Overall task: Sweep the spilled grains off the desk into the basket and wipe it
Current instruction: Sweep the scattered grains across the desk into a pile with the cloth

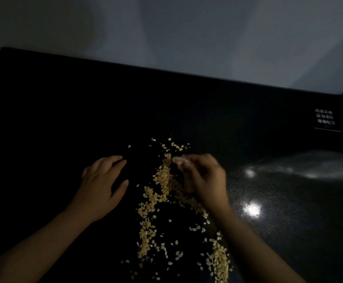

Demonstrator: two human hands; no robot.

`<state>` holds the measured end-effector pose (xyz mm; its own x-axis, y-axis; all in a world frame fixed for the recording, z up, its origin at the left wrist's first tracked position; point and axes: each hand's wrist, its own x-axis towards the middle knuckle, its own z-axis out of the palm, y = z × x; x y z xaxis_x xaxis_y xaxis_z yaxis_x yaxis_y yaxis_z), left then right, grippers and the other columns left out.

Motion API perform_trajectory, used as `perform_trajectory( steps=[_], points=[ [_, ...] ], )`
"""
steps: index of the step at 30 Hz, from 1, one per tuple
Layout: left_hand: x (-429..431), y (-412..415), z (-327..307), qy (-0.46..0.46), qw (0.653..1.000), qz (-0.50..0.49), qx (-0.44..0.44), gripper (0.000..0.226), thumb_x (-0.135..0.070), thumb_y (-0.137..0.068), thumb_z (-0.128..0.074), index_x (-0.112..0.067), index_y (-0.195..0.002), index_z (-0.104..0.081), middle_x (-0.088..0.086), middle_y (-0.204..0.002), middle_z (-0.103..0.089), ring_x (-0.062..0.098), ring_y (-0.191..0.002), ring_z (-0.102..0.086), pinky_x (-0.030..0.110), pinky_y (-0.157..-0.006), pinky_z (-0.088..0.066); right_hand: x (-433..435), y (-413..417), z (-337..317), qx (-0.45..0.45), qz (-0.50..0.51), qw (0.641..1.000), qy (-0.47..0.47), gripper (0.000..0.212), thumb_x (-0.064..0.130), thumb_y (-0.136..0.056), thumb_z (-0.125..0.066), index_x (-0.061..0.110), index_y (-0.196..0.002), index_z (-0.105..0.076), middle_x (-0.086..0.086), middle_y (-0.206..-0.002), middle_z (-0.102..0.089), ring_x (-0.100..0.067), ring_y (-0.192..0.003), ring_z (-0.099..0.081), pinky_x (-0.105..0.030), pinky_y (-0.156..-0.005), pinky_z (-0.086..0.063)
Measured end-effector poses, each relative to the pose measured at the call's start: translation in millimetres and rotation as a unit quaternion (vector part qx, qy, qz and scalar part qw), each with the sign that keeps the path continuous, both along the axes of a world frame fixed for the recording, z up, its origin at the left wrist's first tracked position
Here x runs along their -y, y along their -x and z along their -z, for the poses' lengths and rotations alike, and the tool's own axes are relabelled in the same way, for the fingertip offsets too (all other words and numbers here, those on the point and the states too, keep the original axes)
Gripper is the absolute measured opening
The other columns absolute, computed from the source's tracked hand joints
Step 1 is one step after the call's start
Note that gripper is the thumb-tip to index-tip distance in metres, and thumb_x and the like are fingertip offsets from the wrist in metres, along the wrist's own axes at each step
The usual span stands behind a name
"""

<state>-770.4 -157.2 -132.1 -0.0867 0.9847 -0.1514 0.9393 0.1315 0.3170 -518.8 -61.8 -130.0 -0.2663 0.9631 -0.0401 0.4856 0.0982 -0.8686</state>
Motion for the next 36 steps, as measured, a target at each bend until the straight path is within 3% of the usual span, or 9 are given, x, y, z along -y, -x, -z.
perform_trajectory(
  steps=[5, 10, 18, 23, 24, 27, 29, 31, 36],
  points=[
    [3.1, 4.2, 3.1, -0.016, 1.0, 0.004, 0.014, 0.063, -0.053, -0.088, -0.033, -0.015, -0.135, -0.051, 0.0, -0.14, -0.045, 0.02, -0.129, -0.032, 0.045, -0.101, -0.031, -88.0, 18.3, -6.5, -0.024, 0.043, 0.998, -0.039, 0.015, 0.021, -0.091, -0.064, 0.02, -0.105, -0.068, 0.003, -0.102, -0.059, -0.005, -0.09, -0.061, -0.033, -0.081, -0.056],
    [5.3, 11.6, 5.6, -0.029, 0.999, 0.01, 0.04, 0.062, -0.052, -0.088, -0.034, -0.015, -0.134, -0.052, -0.001, -0.14, -0.044, 0.017, -0.129, -0.032, 0.041, -0.104, -0.031, -103.3, 41.0, 23.1, 0.064, 0.016, 0.996, -0.054, 0.02, 0.018, -0.092, -0.061, 0.015, -0.111, -0.068, 0.0, -0.105, -0.059, -0.015, -0.098, -0.059, -0.041, -0.089, -0.052],
    [6.7, 13.8, 8.4, -0.033, 0.998, 0.002, 0.058, 0.063, -0.052, -0.088, -0.033, -0.013, -0.134, -0.052, 0.001, -0.14, -0.045, 0.019, -0.129, -0.035, 0.04, -0.105, -0.033, 33.5, 10.0, 14.8, 0.058, -0.091, 0.994, -0.005, 0.02, 0.028, -0.091, -0.059, 0.035, -0.108, -0.067, 0.016, -0.098, -0.056, -0.003, -0.089, -0.057, -0.036, -0.075, -0.055],
    [7.0, 16.8, 8.7, -0.03, 0.997, 0.002, 0.076, 0.067, -0.055, -0.087, -0.03, -0.015, -0.136, -0.051, -0.003, -0.142, -0.042, 0.017, -0.132, -0.033, 0.037, -0.108, -0.032, 1.3, 30.8, -25.2, -0.023, -0.043, 0.998, -0.048, 0.015, 0.048, -0.086, -0.055, 0.042, -0.097, -0.063, 0.017, -0.094, -0.056, 0.002, -0.087, -0.059, -0.016, -0.07, -0.05],
    [7.8, 17.3, 8.9, -0.033, 0.996, 0.001, 0.084, 0.067, -0.056, -0.087, -0.03, -0.015, -0.136, -0.051, -0.004, -0.142, -0.042, 0.015, -0.132, -0.033, 0.036, -0.108, -0.032, -18.1, 37.9, -25.1, -0.029, -0.033, 0.997, -0.062, 0.013, 0.044, -0.088, -0.057, 0.039, -0.097, -0.064, 0.017, -0.094, -0.056, 0.002, -0.087, -0.059, -0.016, -0.071, -0.049],
    [11.7, 17.8, 6.9, -0.05, 0.992, -0.006, 0.113, 0.065, -0.055, -0.087, -0.032, -0.016, -0.135, -0.051, -0.006, -0.14, -0.043, 0.007, -0.13, -0.032, 0.026, -0.105, -0.027, -77.3, 60.9, -4.7, -0.014, -0.028, 0.998, -0.054, 0.017, 0.021, -0.092, -0.061, 0.02, -0.108, -0.069, 0.01, -0.102, -0.057, -0.009, -0.09, -0.061, -0.037, -0.08, -0.055],
    [17.0, 19.1, 5.8, -0.059, 0.991, -0.006, 0.122, 0.063, -0.053, -0.088, -0.034, -0.015, -0.134, -0.052, -0.006, -0.138, -0.045, 0.006, -0.128, -0.033, 0.024, -0.103, -0.027, -92.4, 75.9, 11.3, 0.015, -0.041, 0.998, -0.042, 0.02, 0.017, -0.091, -0.062, 0.014, -0.11, -0.069, 0.0, -0.106, -0.059, -0.017, -0.094, -0.062, -0.043, -0.086, -0.053],
    [23.7, 23.0, 5.4, -0.065, 0.99, -0.001, 0.122, 0.062, -0.053, -0.09, -0.034, -0.013, -0.134, -0.052, -0.004, -0.137, -0.046, 0.008, -0.127, -0.035, 0.026, -0.102, -0.03, -79.8, 82.4, 20.9, 0.037, -0.05, 0.997, -0.056, 0.02, 0.015, -0.092, -0.062, 0.013, -0.111, -0.069, -0.005, -0.105, -0.061, -0.018, -0.095, -0.061, -0.043, -0.088, -0.051],
    [38.9, 38.1, 4.2, -0.069, 0.989, -0.034, 0.127, 0.058, -0.048, -0.09, -0.035, -0.014, -0.133, -0.053, -0.005, -0.135, -0.046, 0.007, -0.127, -0.035, 0.028, -0.103, -0.033, 9.6, 55.8, 27.5, 0.056, -0.099, 0.992, -0.053, 0.024, 0.02, -0.093, -0.061, 0.03, -0.114, -0.066, 0.013, -0.1, -0.057, -0.005, -0.093, -0.057, -0.036, -0.079, -0.054]
  ],
)
